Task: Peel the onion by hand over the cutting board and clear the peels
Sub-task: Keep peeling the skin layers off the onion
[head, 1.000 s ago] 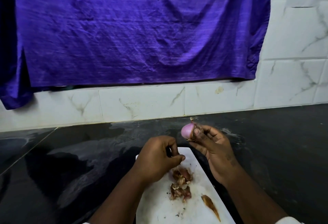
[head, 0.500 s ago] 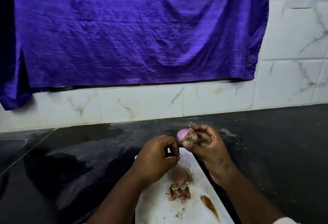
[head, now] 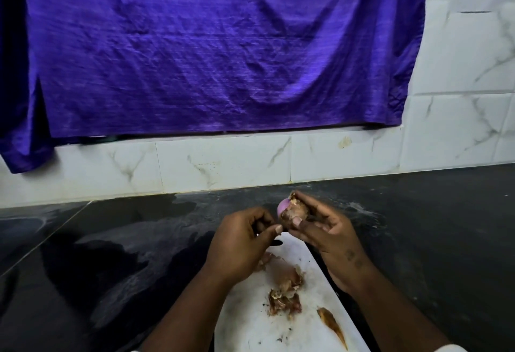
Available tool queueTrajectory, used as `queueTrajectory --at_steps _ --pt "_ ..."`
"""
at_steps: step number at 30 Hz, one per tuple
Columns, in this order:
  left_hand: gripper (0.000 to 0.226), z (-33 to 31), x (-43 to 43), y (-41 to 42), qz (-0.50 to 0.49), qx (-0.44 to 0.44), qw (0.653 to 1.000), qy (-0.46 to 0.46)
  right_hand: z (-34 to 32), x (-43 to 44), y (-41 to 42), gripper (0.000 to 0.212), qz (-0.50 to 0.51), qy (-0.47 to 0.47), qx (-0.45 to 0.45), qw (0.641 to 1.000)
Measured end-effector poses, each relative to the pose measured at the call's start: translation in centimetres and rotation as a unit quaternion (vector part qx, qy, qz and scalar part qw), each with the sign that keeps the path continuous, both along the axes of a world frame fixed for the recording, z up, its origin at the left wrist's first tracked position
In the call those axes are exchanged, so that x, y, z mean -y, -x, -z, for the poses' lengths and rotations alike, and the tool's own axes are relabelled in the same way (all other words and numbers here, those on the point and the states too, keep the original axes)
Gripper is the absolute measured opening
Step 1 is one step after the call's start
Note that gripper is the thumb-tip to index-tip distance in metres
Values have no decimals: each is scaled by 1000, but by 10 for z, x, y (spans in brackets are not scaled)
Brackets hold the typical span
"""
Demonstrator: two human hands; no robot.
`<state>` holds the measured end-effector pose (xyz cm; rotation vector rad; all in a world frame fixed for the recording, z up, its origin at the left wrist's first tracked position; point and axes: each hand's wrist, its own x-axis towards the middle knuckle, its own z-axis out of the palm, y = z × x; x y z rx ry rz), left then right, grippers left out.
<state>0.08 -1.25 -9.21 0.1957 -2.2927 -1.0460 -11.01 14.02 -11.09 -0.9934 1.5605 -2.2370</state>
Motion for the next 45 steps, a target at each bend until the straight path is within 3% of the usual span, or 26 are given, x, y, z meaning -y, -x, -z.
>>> queueTrajectory --at_steps 4,8,15,24,37,45 --pt "3 -3 -2 -1 -14 -57 998 -33 4 -1 3 70 3 -7 -8 1000" --pt "19 1 3 3 -7 -79 996 -27 5 0 3 64 9 -35 -29 999" --pt "9 1 3 7 11 -98 993 -71 3 1 -2 61 21 -48 -44 998" --pt "9 0 1 7 45 -78 981 -173 4 2 -4 61 37 -58 -57 996" --pt "11 3 0 8 11 -56 986 -154 6 3 -2 61 47 -49 -79 995" --pt "6 3 -2 10 39 -76 965 -248 9 4 -2 61 74 -67 -145 985"
